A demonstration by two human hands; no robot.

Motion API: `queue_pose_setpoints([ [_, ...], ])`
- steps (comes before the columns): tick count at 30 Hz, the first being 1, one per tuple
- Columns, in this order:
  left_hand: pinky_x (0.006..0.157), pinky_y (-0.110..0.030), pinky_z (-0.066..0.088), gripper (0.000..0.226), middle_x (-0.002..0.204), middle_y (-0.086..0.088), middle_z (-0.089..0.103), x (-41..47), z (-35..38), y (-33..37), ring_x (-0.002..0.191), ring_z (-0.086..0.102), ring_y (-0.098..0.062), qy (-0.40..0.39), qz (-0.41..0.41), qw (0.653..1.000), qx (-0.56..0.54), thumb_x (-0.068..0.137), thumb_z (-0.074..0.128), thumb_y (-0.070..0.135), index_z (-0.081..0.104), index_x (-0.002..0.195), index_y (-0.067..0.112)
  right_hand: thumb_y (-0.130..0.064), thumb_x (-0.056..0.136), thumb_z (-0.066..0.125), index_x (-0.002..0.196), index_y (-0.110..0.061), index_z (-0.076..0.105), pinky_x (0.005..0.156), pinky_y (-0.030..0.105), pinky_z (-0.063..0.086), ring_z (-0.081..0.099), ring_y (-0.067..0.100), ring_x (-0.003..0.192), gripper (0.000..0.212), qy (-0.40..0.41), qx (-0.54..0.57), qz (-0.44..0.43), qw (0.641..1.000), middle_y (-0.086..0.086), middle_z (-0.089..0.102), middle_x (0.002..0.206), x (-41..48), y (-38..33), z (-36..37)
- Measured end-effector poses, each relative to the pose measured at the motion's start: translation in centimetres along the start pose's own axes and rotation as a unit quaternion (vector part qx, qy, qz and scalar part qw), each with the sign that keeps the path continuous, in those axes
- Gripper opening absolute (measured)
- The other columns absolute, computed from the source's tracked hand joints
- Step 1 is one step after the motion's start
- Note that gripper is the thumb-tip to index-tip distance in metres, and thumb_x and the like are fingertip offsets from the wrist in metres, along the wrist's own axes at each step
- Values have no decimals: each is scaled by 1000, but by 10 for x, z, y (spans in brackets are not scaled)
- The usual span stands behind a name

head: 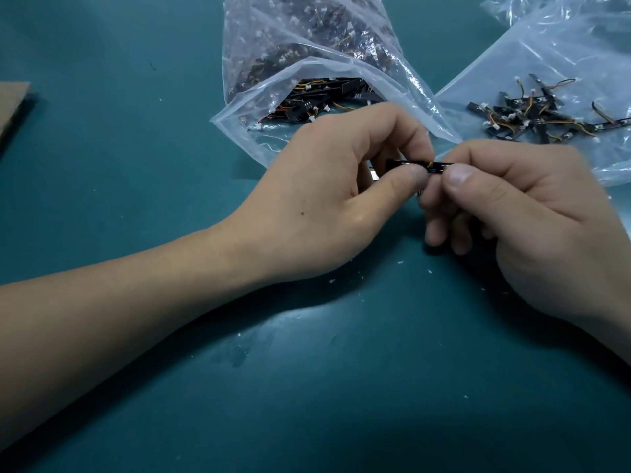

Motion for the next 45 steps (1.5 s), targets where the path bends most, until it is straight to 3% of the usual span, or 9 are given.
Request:
queue_pose_setpoints([
  [9,62,-17,40,15,77,9,62,-5,1,2,62,55,-14,-36,5,999,18,98,65,24,60,112,20,-20,99,47,70,-10,62,48,14,39,53,14,44,34,9,36,8,999,12,64,57,1,1,-2],
  [12,61,-15,37,6,74,8,61,-3,-1,2,60,51,-8,-16,-16,1000,-13,98,61,20,62,102,15,-26,90,51,65,-7,59,45,18,40,49,19,41,32,39,70,15,997,14,60,52,2,2,-5],
  [14,59,-17,36,15,68,4,60,-3,-1,1,58,48,-5,-18,-39,999,-29,98,57,20,66,88,12,-29,86,48,61,-9,57,44,18,39,48,21,40,33,53,90,17,994,14,59,51,4,2,-6],
  [17,57,-23,36,29,63,-6,60,-3,-1,1,55,46,-7,-46,-54,997,-39,100,52,25,68,78,14,-30,91,48,65,-14,59,44,17,39,50,18,41,33,44,84,9,995,12,62,55,3,1,-5],
  [22,59,-28,41,32,61,-9,58,-1,-1,0,58,52,-18,-50,-60,996,-48,99,52,23,68,73,15,-20,96,48,71,-10,62,45,17,39,51,16,42,30,39,66,11,997,13,64,58,1,1,-3],
  [29,57,-35,41,30,62,-14,57,-1,-1,2,61,51,-26,-54,-47,996,-45,97,54,21,67,72,11,-32,97,49,82,-13,66,49,17,40,55,19,45,29,7,41,-23,999,7,67,63,-1,1,-2],
  [32,56,-32,40,28,61,-14,56,-1,-2,1,59,50,-25,-45,-47,997,-52,97,55,19,67,72,12,-30,91,54,87,-12,65,51,21,45,58,25,50,22,-21,80,-13,997,6,68,66,0,1,-2],
  [45,55,-21,35,24,60,-3,58,-4,0,4,55,49,-10,-85,-44,995,-9,94,57,20,67,75,9,-29,88,52,77,-12,69,52,15,41,56,17,48,26,-23,48,-13,999,7,67,63,0,0,-3],
])
Point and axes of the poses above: each hand's wrist, its own x-axis towards the middle knuckle, its own z-axis out of the palm, y = z × x, the point moved 2 cm from there along x, towards the middle knuckle
